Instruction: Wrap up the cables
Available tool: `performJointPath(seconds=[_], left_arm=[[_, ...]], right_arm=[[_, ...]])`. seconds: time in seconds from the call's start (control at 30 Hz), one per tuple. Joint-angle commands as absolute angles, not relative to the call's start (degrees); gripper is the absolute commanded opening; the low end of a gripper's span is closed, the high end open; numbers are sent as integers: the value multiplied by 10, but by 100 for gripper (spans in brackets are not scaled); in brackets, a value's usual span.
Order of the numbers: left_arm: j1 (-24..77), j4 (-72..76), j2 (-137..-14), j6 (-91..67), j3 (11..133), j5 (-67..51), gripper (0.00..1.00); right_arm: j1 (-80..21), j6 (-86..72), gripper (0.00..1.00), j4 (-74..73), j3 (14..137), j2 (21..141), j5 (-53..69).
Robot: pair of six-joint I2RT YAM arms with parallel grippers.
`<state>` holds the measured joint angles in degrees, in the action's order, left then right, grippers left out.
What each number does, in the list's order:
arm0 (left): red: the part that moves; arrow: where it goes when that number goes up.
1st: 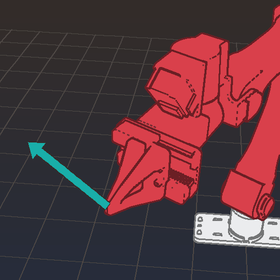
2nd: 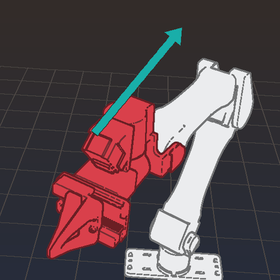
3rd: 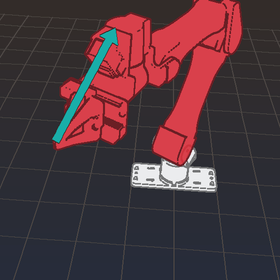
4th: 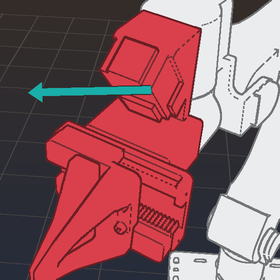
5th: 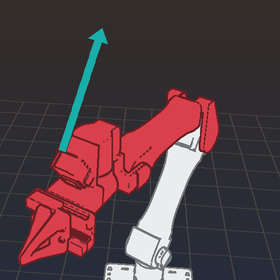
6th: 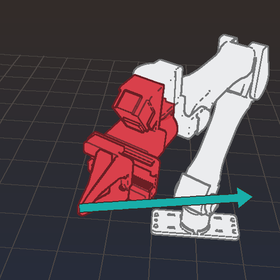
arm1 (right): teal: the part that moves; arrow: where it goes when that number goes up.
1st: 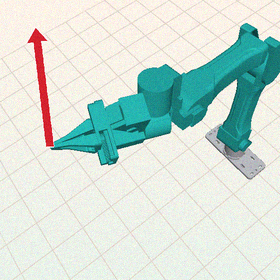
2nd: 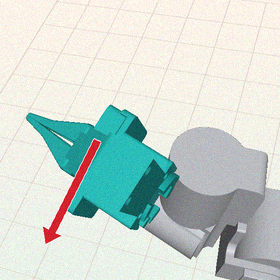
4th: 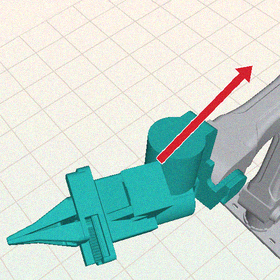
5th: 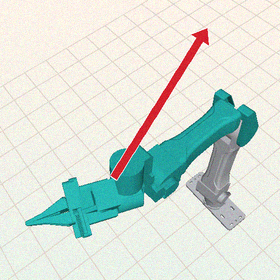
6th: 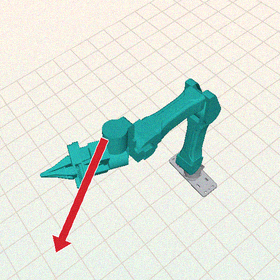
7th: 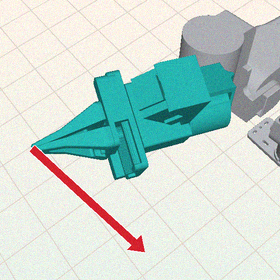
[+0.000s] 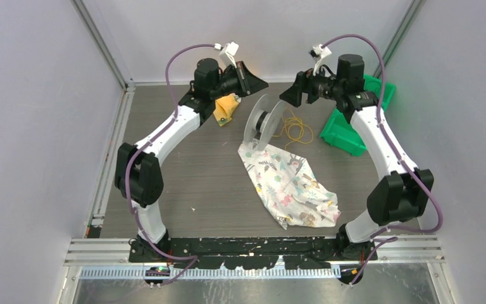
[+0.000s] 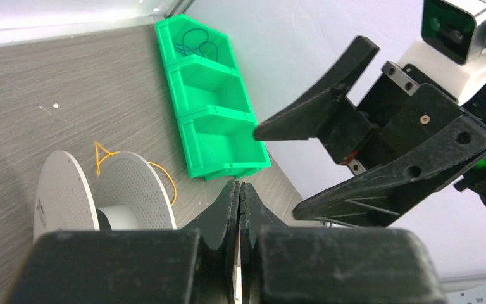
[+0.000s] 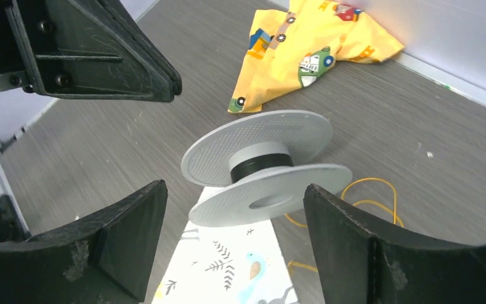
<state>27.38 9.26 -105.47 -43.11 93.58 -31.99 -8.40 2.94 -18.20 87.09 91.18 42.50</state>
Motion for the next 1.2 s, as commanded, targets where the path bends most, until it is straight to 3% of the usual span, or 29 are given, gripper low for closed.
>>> performJointPath(seconds=[0.0,0.17,0.27,0.33,0.43,0.7,0.87,1.03,1.17], left_arm=[[272,137,-1002,-437,922,-291,0],[272,142,-1014,-460,927,-319,0],[272,127,-1000,-452,924,-320,0],[271,101,-983,-433,919,-308,0],[268,44,-957,-403,908,-281,0],[260,-63,-892,-362,861,-178,0],[258,-66,-875,-360,840,-163,0],[258,-74,-883,-364,853,-176,0],[258,-81,-880,-362,856,-181,0]], right_arm=[[-77,-108,83,-164,852,827,344],[-69,-186,78,-200,834,805,268],[-51,-237,61,-293,853,824,169],[-48,-254,57,-306,821,823,107],[-48,-268,57,-338,786,837,60],[-63,-328,55,-343,754,922,68],[-82,-441,55,-253,692,951,72],[-111,-500,56,-216,720,1028,74],[-111,-534,51,-189,735,1077,75]])
